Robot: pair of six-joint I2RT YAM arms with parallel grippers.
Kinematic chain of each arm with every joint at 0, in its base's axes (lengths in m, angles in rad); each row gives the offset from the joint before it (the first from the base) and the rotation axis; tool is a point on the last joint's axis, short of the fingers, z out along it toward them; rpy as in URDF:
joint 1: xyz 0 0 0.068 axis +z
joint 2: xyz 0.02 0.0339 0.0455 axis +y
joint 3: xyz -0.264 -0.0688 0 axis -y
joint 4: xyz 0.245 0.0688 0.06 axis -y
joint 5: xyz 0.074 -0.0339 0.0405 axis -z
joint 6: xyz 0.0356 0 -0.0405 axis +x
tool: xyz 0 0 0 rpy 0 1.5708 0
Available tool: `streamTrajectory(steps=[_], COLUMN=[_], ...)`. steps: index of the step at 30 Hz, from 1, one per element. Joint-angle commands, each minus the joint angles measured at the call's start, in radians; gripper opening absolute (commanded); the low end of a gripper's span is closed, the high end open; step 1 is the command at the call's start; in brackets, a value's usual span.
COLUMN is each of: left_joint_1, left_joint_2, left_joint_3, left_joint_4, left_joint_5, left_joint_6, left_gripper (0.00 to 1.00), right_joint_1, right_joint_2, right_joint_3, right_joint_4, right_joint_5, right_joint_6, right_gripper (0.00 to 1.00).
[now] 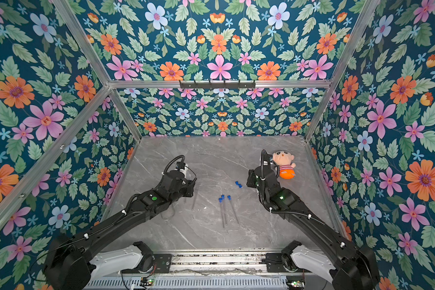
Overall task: Remove stoppers from test tubes
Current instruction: Pick up the test tube at the center of the board.
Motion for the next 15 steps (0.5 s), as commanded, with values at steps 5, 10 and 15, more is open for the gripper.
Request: streamTrajectory(steps=[5, 10, 15], left_joint_1=[-0.159, -0.264, -0.319], left_joint_2=[0.079, 0.156, 0.235], left_joint_3=[0.032, 0.049, 0.037], left_joint_4=[-0.009, 0.004, 0.067], left_joint_5=[-0.094, -0.116, -0.095], left_joint_6=[-0.111, -0.19, -0.252], left_gripper=[0.34, 0.34, 0.33], right_joint_1=[0.018, 0.05, 0.067], right_joint_2=[-0.087, -0.138, -0.131], right_joint_3=[-0.077, -0.144, -0.185], right_joint_4=[-0.147, -0.152, -0.121], right_joint_5=[-0.113, -0.126, -0.152], right_joint_6=[0.061, 0.109, 0.138], right_gripper=[0.38, 0.38, 0.37])
